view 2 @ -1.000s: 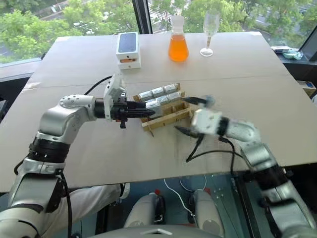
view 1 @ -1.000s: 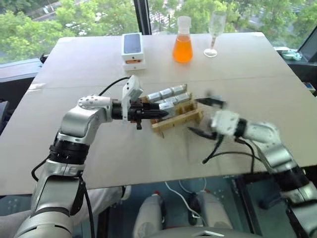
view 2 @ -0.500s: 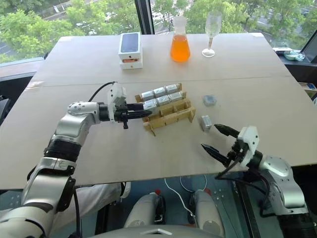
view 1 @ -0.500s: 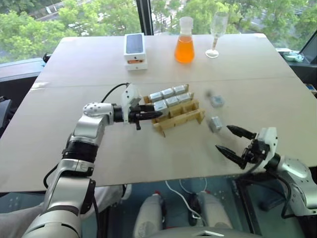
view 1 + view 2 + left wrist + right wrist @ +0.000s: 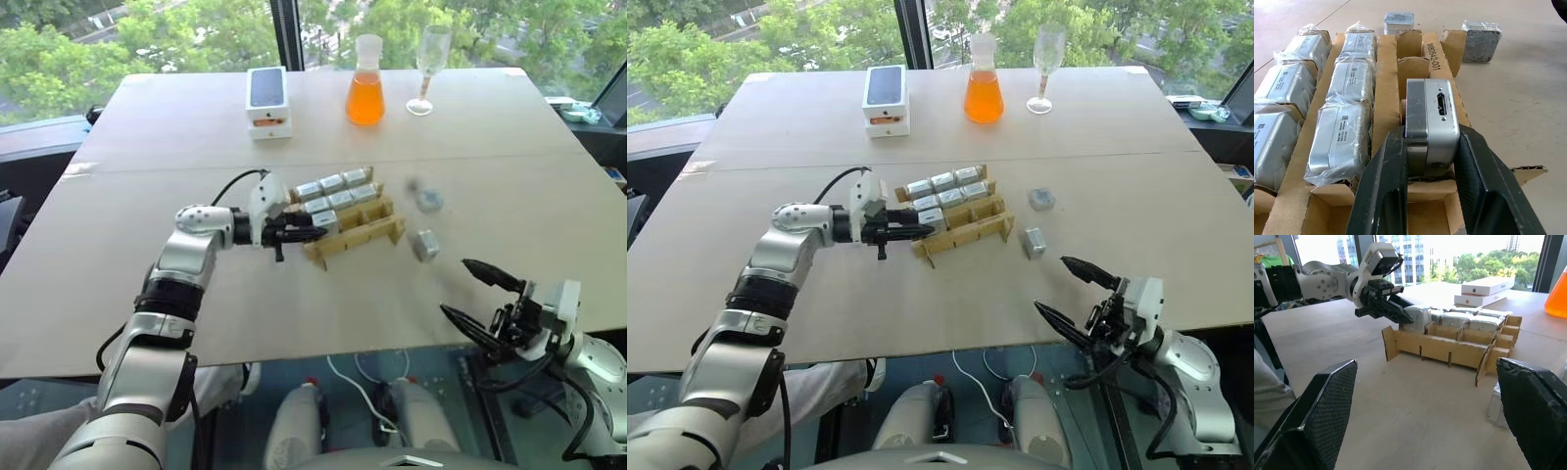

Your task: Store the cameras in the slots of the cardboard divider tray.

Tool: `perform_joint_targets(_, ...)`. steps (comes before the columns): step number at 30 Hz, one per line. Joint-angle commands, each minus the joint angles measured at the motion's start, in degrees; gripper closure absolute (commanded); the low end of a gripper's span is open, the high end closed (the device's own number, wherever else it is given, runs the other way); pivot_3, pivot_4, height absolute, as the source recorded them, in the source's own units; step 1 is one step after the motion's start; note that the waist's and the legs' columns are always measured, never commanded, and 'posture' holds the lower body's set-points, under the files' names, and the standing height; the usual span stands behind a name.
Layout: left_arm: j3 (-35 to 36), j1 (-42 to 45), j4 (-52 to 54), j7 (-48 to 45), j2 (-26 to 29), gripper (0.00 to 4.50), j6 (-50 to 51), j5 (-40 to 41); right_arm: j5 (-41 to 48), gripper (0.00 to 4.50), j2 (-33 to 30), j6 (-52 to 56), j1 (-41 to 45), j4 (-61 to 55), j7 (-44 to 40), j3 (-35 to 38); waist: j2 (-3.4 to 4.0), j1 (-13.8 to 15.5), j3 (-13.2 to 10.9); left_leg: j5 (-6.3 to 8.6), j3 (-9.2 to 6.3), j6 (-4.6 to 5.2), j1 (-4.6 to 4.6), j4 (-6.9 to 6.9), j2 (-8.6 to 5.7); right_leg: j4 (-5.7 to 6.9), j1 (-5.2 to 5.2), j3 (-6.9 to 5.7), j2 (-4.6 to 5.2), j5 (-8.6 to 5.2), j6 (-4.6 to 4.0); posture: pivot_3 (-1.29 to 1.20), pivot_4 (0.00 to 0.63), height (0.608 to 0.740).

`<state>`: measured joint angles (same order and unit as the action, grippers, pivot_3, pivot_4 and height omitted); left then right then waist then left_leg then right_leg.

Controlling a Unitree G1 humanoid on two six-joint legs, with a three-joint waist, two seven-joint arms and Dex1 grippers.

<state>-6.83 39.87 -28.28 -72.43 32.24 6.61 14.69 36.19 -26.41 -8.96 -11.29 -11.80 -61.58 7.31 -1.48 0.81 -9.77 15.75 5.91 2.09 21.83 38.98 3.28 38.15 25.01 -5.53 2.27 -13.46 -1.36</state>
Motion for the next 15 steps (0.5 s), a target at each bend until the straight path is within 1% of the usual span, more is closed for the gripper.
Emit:
perform_joint_targets(1, 0.67, 0.24, -0.62, 0.12, 0.2, 3.75, -1.1, -0.96, 0.95, 0.0, 0.65, -1.93, 0.48, 0.49, -1.33, 1.69, 0.0, 0.0, 0.0, 0.0, 0.0, -0.01, 0.0, 0.0, 0.0, 0.0, 0.0, 0.0, 0.0, 0.0, 0.0, 0.0, 0.15, 0.74)
perform_joint_targets(10, 1.9, -2.82, 4.61, 1.41, 2.28, 3.75, 3.58, 0.04, 1.14, 0.0, 1.14, -3.04, 1.17, 2.53, -2.37, 3.11, 0.01, -0.01, 0.01, -0.03, 0.0, -0.05, -0.04, 0.01, 0.01, 0.05, -0.01, 0.02, 0.01, 0.0, -0.01, 0.0, 0.15, 0.74)
perform_joint_targets(15, 2.09, -4.75, 8.78, 2.43, 1.98, 3.75, 6.76, 0.72, 0.97, 0.0, 1.13, -3.17, 2.33, 3.7, -2.61, 3.63, 0.01, -0.1, 0.01, -0.03, 0.01, -0.06, -0.04, 0.02, 0.02, 0.06, 0.0, 0.04, 0.01, 0.0, -0.01, 0.0, 0.15, 0.74)
